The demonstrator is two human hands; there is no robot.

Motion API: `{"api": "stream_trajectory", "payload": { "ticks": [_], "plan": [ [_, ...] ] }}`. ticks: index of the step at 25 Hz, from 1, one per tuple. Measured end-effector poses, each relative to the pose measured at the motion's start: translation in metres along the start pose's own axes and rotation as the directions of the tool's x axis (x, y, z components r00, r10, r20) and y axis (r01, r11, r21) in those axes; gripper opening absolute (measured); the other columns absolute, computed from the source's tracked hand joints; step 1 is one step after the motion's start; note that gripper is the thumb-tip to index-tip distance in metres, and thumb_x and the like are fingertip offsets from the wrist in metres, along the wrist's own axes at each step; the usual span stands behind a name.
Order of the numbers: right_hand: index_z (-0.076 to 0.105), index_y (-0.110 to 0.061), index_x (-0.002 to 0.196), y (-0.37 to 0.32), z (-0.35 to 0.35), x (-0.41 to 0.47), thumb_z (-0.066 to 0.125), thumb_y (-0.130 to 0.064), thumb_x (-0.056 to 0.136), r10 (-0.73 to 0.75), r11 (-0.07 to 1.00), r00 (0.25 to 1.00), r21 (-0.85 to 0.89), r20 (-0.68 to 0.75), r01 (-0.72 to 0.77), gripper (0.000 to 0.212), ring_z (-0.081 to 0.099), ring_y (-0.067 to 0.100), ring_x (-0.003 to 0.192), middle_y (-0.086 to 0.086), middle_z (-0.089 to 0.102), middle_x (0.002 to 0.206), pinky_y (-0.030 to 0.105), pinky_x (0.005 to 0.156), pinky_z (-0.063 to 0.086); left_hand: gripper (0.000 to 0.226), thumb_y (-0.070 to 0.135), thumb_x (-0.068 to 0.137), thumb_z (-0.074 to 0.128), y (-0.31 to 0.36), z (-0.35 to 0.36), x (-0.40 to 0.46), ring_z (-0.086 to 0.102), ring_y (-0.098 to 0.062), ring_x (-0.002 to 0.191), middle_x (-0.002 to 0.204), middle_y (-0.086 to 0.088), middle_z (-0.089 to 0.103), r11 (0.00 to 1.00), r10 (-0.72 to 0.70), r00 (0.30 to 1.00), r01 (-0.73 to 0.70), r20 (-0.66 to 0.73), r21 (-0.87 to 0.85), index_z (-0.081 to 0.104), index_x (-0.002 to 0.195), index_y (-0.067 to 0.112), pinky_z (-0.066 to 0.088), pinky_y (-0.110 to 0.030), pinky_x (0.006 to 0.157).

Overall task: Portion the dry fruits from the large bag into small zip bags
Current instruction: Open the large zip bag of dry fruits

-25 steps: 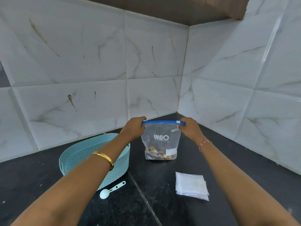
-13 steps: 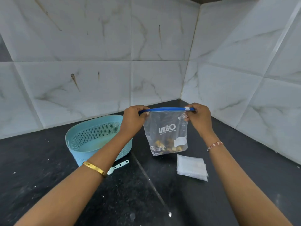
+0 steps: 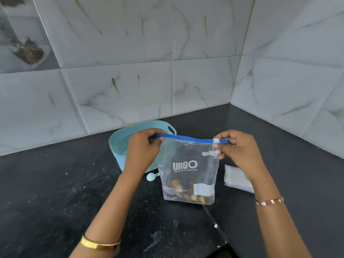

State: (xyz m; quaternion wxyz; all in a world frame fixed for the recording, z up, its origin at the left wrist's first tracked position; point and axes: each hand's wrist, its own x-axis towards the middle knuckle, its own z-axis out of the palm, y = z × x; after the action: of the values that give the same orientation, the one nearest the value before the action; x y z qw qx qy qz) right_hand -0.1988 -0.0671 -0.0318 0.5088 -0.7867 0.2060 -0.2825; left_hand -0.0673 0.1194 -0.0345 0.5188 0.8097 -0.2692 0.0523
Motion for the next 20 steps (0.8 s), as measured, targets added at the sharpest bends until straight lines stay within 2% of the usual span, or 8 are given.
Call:
{"api": "stream_trajectory", "payload": {
  "ticks": [3,4,6,8,10,12,16,20],
  "plan": [
    [0.066,-0.016,0.085,-0.001,-0.008,-0.007,0.066,0.004,0.079,0.009,0.999,0.999,0.037,0.040,-0.011,0.021,0.061,0.011,0.051,0.003,0.070,0.073,0.018,0.056,0.053,0.021,0.005,0.084,0.060,0.005,-0.007,-0.007,0.059,-0.011,0.091,0.098,0.005,0.065,0.992,0.029,0.998,-0.022,-0.057,0.126,0.070,0.100,0.016,0.037,-0.013,0.076],
    [0.066,-0.017,0.089,-0.002,-0.012,-0.010,0.064,0.005,0.080,0.016,0.999,0.997,0.051,0.074,-0.020,0.023,0.065,0.012,0.058,0.002,0.072,0.076,0.019,0.061,0.054,0.021,0.007,0.084,0.060,0.011,-0.007,-0.009,0.058,-0.013,0.097,0.103,0.001,0.065,0.983,0.076,0.995,-0.064,-0.070,0.171,0.069,0.101,0.016,0.036,-0.014,0.080],
    [0.066,-0.016,0.095,-0.004,-0.020,-0.017,0.062,0.006,0.080,0.021,0.996,0.989,0.084,0.148,-0.034,0.026,0.069,0.016,0.072,0.005,0.073,0.085,0.023,0.071,0.056,0.020,0.012,0.083,0.059,0.024,-0.001,-0.015,0.060,-0.021,0.097,0.103,-0.004,0.065,0.949,0.233,0.971,-0.216,-0.050,0.228,0.070,0.099,0.015,0.041,-0.025,0.088],
    [0.066,-0.014,0.095,-0.006,-0.024,-0.022,0.061,0.004,0.081,0.008,0.992,0.985,0.125,0.171,-0.030,0.023,0.070,0.018,0.080,0.006,0.073,0.089,0.022,0.075,0.056,0.025,0.021,0.079,0.056,0.037,0.013,-0.019,0.061,-0.022,0.094,0.099,-0.004,0.067,0.900,0.345,0.938,-0.344,0.046,0.269,0.070,0.098,0.016,0.038,-0.039,0.100],
    [0.067,-0.010,0.090,-0.007,-0.023,-0.023,0.059,0.001,0.085,-0.004,0.987,0.991,0.157,0.137,-0.018,0.015,0.069,0.016,0.076,0.009,0.073,0.087,0.017,0.068,0.054,0.030,0.030,0.079,0.054,0.048,0.031,-0.024,0.060,-0.020,0.098,0.100,-0.001,0.068,0.872,0.367,0.915,-0.402,0.170,0.279,0.069,0.102,0.020,0.026,-0.047,0.109],
    [0.067,-0.008,0.084,-0.007,-0.019,-0.023,0.058,0.000,0.085,-0.014,0.987,0.995,0.159,0.097,-0.002,0.012,0.068,0.015,0.071,0.010,0.071,0.082,0.016,0.065,0.054,0.029,0.036,0.082,0.055,0.055,0.046,-0.028,0.059,-0.018,0.098,0.099,0.002,0.067,0.849,0.391,0.886,-0.452,0.249,0.274,0.068,0.104,0.022,0.025,-0.053,0.111],
    [0.068,-0.009,0.079,-0.006,-0.018,-0.022,0.061,-0.001,0.084,-0.063,0.991,0.996,0.120,0.064,0.055,0.012,0.068,0.018,0.069,0.010,0.072,0.078,0.020,0.067,0.056,0.022,0.035,0.089,0.057,0.062,0.061,-0.028,0.058,-0.017,0.098,0.097,0.001,0.067,0.863,0.378,0.880,-0.448,0.289,0.235,0.067,0.106,0.026,0.015,-0.044,0.115],
    [0.069,-0.012,0.076,-0.006,-0.014,-0.019,0.063,-0.002,0.083,-0.093,0.992,0.996,0.084,0.003,0.092,0.013,0.068,0.014,0.066,0.009,0.071,0.077,0.022,0.066,0.056,0.015,0.029,0.088,0.060,0.063,0.064,-0.024,0.061,-0.018,0.089,0.089,0.000,0.069,0.885,0.390,0.895,-0.429,0.216,0.181,0.071,0.097,0.024,0.019,-0.043,0.113]
  ]
}}
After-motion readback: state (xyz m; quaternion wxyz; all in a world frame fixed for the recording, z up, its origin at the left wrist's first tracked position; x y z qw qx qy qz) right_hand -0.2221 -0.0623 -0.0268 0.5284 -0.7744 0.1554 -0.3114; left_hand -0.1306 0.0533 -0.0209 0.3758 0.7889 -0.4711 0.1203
